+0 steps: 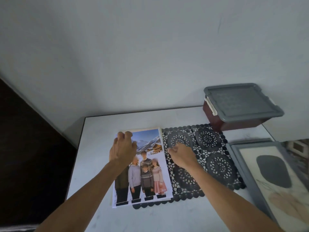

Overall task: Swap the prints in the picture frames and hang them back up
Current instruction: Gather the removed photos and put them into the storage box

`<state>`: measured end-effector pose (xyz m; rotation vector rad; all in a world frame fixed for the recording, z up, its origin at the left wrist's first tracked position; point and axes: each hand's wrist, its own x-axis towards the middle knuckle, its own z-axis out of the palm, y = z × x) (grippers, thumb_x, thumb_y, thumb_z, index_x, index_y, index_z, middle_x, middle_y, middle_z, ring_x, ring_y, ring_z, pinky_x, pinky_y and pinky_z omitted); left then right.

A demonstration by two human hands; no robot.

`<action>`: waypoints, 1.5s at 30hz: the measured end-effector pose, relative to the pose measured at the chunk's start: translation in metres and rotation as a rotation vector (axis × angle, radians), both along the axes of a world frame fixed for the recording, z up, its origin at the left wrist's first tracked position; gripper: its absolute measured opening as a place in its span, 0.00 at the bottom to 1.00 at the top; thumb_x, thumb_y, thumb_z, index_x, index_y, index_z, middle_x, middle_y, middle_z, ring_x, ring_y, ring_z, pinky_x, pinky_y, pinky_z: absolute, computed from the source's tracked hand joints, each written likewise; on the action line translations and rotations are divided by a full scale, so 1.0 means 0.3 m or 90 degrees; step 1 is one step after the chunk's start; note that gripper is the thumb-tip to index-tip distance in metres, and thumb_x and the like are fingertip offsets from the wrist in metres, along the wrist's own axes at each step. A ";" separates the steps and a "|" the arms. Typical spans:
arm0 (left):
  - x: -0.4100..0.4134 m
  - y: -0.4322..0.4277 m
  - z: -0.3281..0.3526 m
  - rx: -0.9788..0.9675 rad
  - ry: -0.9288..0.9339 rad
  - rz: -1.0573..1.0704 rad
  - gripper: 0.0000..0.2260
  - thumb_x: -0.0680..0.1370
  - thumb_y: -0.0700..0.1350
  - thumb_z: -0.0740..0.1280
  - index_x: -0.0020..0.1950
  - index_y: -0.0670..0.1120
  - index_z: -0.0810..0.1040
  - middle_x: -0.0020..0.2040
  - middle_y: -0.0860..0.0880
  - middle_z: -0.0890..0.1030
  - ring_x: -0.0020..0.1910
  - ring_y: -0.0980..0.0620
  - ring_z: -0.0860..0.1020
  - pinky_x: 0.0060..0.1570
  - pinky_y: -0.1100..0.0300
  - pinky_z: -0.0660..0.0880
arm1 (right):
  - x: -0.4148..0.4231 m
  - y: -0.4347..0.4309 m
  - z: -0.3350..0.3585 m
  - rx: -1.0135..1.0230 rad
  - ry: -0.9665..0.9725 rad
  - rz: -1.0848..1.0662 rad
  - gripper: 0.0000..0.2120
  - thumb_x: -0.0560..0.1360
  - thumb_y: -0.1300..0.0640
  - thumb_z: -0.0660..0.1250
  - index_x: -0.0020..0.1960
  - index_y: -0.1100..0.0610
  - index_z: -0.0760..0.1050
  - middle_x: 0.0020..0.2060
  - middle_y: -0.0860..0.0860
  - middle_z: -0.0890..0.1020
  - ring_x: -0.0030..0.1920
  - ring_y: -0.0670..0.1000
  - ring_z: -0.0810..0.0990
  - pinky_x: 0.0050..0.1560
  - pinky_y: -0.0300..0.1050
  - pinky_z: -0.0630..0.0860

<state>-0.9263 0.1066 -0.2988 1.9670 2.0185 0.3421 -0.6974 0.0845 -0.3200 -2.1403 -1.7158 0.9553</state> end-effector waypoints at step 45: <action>0.651 0.317 0.095 -0.210 -0.619 0.240 0.14 0.80 0.47 0.66 0.50 0.35 0.77 0.46 0.41 0.83 0.42 0.46 0.83 0.36 0.53 0.83 | 0.396 0.178 0.153 -0.012 0.628 -0.471 0.19 0.75 0.51 0.73 0.54 0.64 0.71 0.54 0.64 0.78 0.52 0.63 0.84 0.48 0.51 0.84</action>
